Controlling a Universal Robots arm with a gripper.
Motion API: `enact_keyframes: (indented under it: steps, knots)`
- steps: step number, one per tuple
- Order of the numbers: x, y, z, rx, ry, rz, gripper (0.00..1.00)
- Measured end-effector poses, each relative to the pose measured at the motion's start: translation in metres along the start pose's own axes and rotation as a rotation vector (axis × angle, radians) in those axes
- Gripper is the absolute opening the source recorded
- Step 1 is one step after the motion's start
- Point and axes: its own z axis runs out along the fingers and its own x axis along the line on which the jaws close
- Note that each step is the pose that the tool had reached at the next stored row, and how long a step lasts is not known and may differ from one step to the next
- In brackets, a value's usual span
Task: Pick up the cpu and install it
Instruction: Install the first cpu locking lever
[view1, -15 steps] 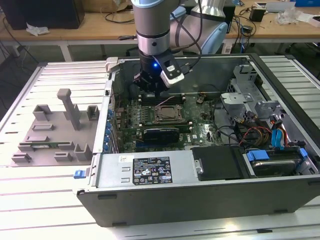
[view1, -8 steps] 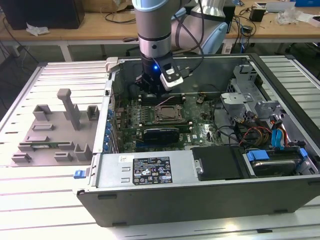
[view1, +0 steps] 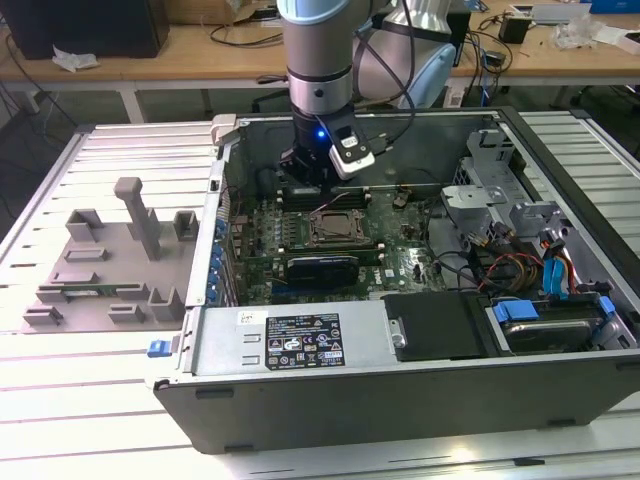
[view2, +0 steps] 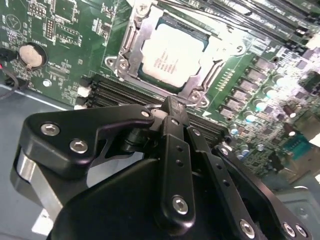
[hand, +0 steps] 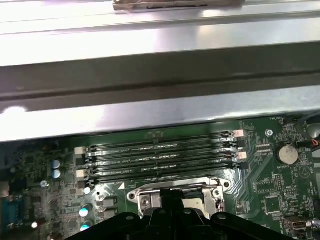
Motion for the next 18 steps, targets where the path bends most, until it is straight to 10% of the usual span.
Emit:
enact_keyframes:
  steps: [13,18]
  knots:
    - [-0.0054,0.0111,0.0084,0.0036,-0.0056,0.053,0.11]
    - [-0.0062,0.0132,0.0095,0.0183,-0.0097,0.055,0.11]
